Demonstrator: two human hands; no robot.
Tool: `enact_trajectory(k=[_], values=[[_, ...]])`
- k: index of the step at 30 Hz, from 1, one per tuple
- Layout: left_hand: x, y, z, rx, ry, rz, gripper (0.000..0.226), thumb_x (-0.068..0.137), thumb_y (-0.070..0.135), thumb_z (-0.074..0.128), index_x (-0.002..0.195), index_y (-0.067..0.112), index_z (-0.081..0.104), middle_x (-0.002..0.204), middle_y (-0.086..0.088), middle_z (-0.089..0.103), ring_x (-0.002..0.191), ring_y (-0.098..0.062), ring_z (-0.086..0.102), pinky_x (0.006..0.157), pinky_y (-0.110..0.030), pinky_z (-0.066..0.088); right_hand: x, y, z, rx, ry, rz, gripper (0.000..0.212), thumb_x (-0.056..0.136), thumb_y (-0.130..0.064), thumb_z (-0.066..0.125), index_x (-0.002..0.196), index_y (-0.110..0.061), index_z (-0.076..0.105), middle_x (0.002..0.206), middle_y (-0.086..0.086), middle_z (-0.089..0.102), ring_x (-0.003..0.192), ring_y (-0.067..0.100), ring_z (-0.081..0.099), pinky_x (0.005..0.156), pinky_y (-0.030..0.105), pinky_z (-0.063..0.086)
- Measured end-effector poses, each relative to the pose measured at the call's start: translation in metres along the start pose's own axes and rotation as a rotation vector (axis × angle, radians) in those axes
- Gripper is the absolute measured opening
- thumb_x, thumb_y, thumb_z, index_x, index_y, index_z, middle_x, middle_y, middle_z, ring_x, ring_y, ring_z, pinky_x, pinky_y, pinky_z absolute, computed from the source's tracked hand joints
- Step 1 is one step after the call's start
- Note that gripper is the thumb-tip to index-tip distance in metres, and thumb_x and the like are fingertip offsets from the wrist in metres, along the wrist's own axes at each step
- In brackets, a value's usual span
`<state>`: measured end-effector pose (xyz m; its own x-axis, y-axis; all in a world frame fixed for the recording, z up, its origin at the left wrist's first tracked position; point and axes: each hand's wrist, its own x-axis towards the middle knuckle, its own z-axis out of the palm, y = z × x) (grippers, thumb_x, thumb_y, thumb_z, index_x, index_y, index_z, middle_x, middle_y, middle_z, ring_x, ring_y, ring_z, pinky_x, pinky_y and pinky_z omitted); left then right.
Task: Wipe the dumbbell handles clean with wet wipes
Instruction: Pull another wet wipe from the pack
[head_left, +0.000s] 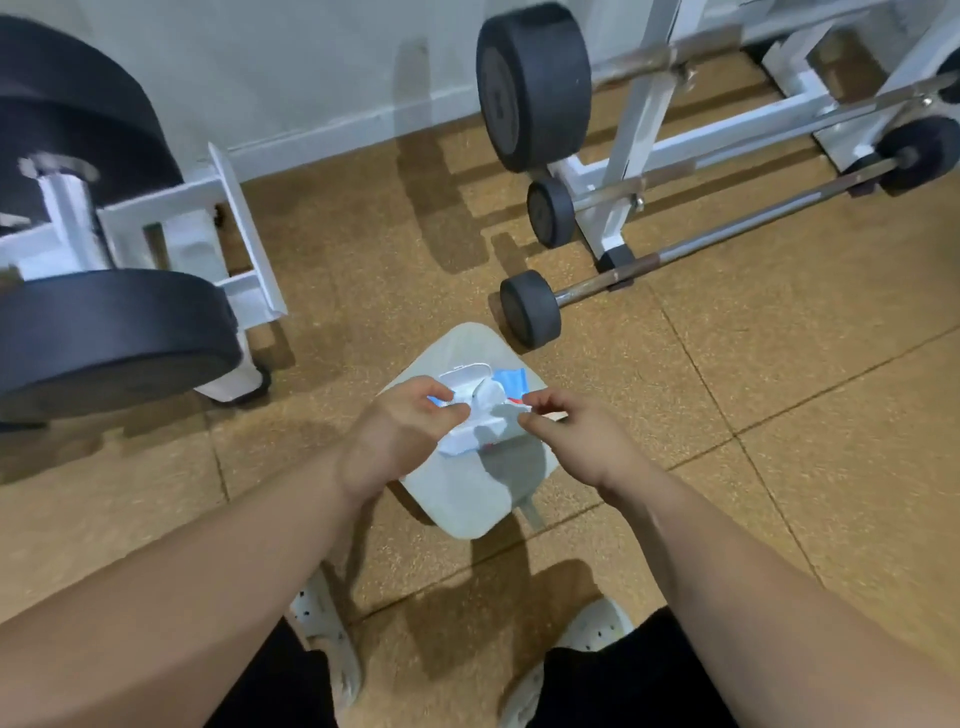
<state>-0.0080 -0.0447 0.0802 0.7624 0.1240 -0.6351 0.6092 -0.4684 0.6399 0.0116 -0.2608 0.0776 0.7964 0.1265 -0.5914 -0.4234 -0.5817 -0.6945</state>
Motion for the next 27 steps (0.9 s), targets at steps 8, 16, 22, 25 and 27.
enact_trajectory(k=[8,16,22,25,27], values=[[0.09,-0.059,0.037,0.169,0.036,0.266,0.027,0.085,0.039,0.077,0.107,0.036,0.062,0.105,0.009,0.062,0.085,-0.008,0.059,0.067,-0.011,0.05,0.091,0.065,0.041,-0.096,0.088,-0.162,0.03,0.09,-0.034,0.07,0.118,-0.021,0.07,0.103,-0.008,0.065,0.077,0.0,0.057,0.076,0.02,0.04],[0.107,-0.068,0.04,0.456,-0.04,0.432,0.044,0.08,0.031,0.08,0.122,0.03,0.064,0.112,0.016,0.058,0.085,0.0,0.053,0.076,-0.003,0.035,0.115,0.073,0.043,-0.083,0.146,-0.171,0.022,0.086,-0.034,0.074,0.104,-0.022,0.075,0.096,-0.01,0.067,0.082,0.006,0.059,0.083,0.029,0.049],[0.117,-0.073,0.041,0.507,-0.1,0.467,0.05,0.08,0.027,0.081,0.126,0.032,0.061,0.115,0.013,0.053,0.087,-0.002,0.048,0.079,-0.012,0.036,0.116,0.078,0.056,-0.199,0.159,-0.216,0.025,0.079,-0.035,0.081,0.099,-0.021,0.074,0.094,-0.006,0.066,0.081,0.008,0.059,0.076,0.023,0.043],[0.123,-0.071,0.042,0.474,-0.109,0.445,0.046,0.08,0.026,0.08,0.121,0.035,0.062,0.109,0.016,0.054,0.082,0.012,0.05,0.072,-0.004,0.034,0.118,0.076,0.063,-0.263,0.291,-0.321,0.025,0.074,-0.032,0.085,0.093,-0.021,0.073,0.089,-0.005,0.062,0.078,0.01,0.055,0.072,0.024,0.041],[0.123,-0.069,0.042,0.431,-0.12,0.437,0.044,0.08,0.023,0.08,0.119,0.037,0.062,0.107,0.017,0.057,0.081,0.018,0.05,0.071,-0.003,0.035,0.118,0.074,0.068,-0.324,0.306,-0.376,0.027,0.071,-0.034,0.086,0.092,-0.024,0.072,0.088,-0.006,0.059,0.079,0.011,0.054,0.072,0.026,0.041]])
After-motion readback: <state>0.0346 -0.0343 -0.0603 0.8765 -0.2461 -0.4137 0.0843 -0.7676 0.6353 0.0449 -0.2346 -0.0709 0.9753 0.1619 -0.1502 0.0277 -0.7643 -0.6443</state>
